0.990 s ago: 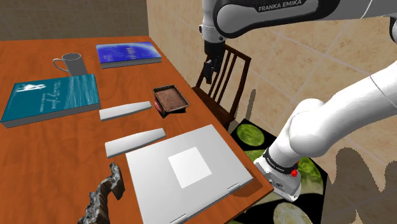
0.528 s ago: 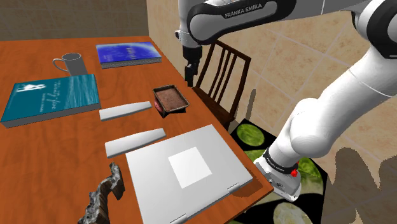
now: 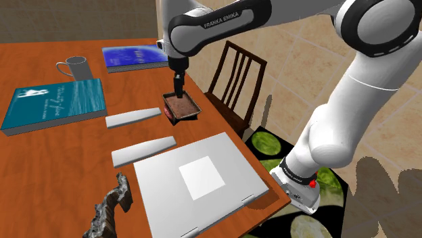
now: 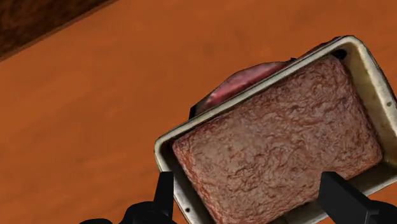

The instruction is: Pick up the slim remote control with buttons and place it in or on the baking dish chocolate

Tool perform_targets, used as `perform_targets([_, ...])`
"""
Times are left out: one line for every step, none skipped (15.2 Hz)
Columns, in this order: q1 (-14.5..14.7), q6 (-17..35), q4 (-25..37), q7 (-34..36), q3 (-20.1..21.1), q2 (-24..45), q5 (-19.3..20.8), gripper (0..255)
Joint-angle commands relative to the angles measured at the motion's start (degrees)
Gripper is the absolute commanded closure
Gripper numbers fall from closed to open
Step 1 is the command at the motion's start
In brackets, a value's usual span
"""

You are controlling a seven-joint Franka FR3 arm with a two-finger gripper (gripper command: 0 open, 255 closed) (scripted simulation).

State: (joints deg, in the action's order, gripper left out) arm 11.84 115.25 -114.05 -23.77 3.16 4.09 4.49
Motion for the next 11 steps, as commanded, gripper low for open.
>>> perform_targets([0.55,0.68,3.26,-2.55,0.68,3.5,-0.29,0])
perform_targets([0.86,0.93,4.9,-3.65,1.09,5.21,-0.39,0])
perform_targets([1.17,1.14,6.56,-4.73,1.53,6.9,-0.47,0])
perform_targets([1.49,1.3,8.25,-5.79,1.97,8.59,-0.53,0])
perform_targets([1.82,1.42,9.96,-6.83,2.42,10.25,-0.56,0])
perform_targets([2.15,1.5,11.7,-7.86,2.89,11.91,-0.56,0])
perform_targets([2.5,1.54,13.47,-8.86,3.36,13.55,-0.55,0])
perform_targets([2.87,1.54,15.26,-9.86,3.83,15.19,-0.5,0])
perform_targets([3.26,1.5,17.07,-10.84,4.31,16.81,-0.44,0])
perform_targets([3.66,1.42,18.91,-11.81,4.79,18.43,-0.35,0])
perform_targets([4.08,1.3,20.77,-12.76,5.27,20.04,-0.24,0])
